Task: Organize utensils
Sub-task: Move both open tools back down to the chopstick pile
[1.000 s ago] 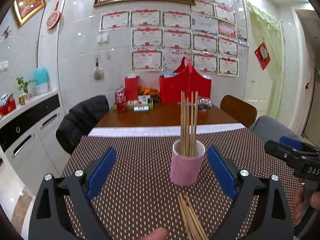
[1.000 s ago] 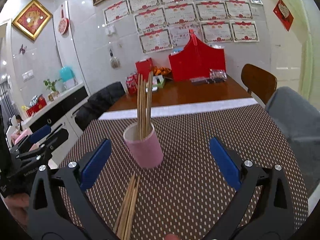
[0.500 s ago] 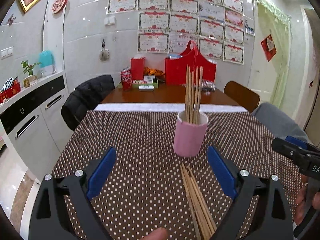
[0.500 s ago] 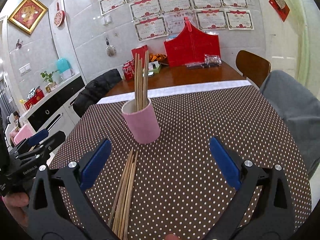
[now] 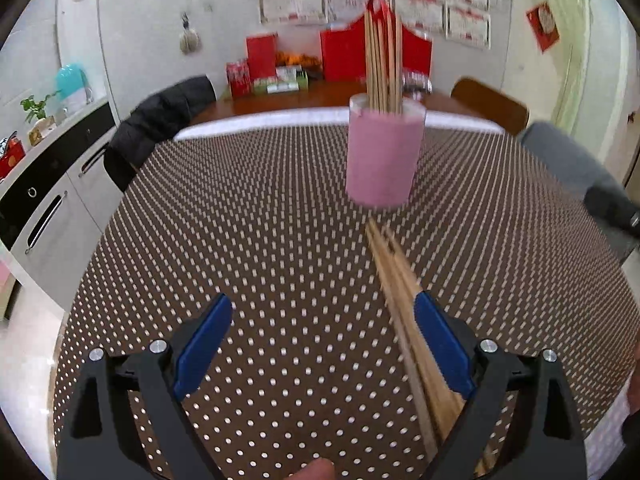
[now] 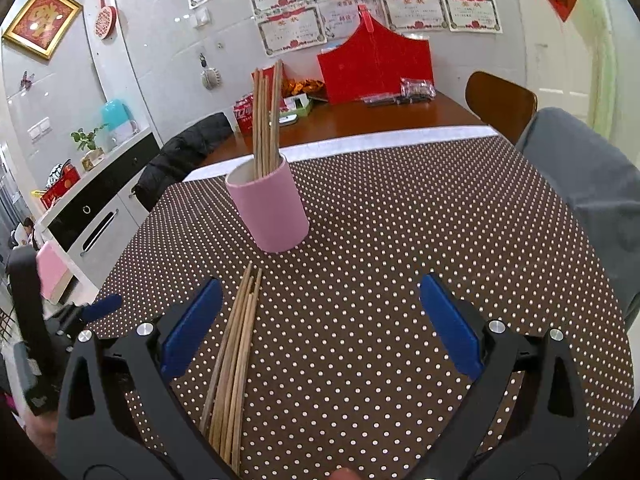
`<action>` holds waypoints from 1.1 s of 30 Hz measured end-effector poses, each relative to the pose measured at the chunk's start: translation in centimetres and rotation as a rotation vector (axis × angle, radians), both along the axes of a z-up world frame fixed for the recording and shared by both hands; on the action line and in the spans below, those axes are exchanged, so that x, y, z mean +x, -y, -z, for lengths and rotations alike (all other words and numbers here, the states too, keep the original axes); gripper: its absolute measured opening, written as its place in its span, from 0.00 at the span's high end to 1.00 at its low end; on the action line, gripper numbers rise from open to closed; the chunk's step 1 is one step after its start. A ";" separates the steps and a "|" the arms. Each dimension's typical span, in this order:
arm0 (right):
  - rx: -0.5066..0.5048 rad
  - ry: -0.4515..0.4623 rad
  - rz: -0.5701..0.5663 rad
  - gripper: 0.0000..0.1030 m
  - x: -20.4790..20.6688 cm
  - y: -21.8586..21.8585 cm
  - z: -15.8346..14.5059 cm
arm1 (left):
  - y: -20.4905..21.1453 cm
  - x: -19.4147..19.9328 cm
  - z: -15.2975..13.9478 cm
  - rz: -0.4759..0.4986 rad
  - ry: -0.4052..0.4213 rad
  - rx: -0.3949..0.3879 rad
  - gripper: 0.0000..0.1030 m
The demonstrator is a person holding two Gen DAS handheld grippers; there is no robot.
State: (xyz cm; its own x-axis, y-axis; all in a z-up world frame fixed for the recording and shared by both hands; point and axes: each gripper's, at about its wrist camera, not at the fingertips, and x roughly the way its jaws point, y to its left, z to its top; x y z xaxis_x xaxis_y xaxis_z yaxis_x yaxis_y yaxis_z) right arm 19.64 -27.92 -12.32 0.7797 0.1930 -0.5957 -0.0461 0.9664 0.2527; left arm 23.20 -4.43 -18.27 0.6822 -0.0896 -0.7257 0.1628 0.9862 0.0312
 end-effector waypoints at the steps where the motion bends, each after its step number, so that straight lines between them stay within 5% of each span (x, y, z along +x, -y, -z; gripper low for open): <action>1: 0.001 -0.006 0.001 0.06 0.0 0.1 0.2 | 0.1 0.1 0.6 0.005 -0.017 0.010 0.12; 13: 0.009 -0.041 -0.006 0.06 0.4 -0.1 1.6 | 1.9 1.0 5.0 0.047 -0.157 0.071 0.12; 26: -0.005 -0.079 -0.020 0.06 1.2 -0.7 2.5 | 2.9 2.7 5.2 0.042 -0.158 0.067 0.12; 33: -0.109 -0.167 -0.114 0.06 1.3 -2.6 4.7 | 2.2 2.1 5.1 0.040 -0.155 0.066 0.12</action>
State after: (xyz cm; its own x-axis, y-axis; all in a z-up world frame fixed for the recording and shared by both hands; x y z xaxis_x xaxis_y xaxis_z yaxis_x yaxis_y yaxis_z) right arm 20.97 -25.29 -17.06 0.6451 0.2016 -0.7370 -0.1231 0.9794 0.1602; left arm 25.27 -6.59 -23.33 0.5585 -0.0632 -0.8271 0.2097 0.9755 0.0671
